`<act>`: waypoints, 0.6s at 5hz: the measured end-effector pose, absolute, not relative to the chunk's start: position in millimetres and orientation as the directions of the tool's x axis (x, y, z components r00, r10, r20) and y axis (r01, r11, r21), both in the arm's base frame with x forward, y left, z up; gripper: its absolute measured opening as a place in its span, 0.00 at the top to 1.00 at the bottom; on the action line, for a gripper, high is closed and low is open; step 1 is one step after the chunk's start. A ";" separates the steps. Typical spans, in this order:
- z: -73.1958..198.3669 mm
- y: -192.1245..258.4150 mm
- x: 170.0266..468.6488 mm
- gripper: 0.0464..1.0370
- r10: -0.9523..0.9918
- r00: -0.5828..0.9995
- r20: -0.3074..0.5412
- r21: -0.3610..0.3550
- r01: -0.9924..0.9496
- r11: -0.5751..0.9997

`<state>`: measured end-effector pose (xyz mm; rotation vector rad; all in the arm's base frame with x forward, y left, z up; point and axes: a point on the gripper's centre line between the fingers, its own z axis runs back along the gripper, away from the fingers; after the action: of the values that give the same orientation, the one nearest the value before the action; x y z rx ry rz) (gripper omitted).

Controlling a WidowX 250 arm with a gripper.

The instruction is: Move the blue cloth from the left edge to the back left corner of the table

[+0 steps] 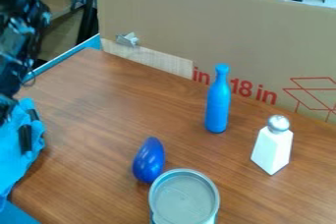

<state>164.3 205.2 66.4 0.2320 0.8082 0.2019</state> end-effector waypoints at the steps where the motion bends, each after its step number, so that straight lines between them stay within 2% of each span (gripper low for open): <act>1: 37.9 200.5 172.3 0.04 0.266 0.602 -0.753 0.333 -0.001 0.943; 2: 25.2 203.1 186.8 0.04 0.246 0.583 -0.774 0.321 0.028 0.947; 3: 13.4 195.5 207.3 0.04 0.017 0.660 -0.751 0.091 0.078 0.993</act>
<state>207.3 195.5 13.4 0.1188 0.8501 -0.0345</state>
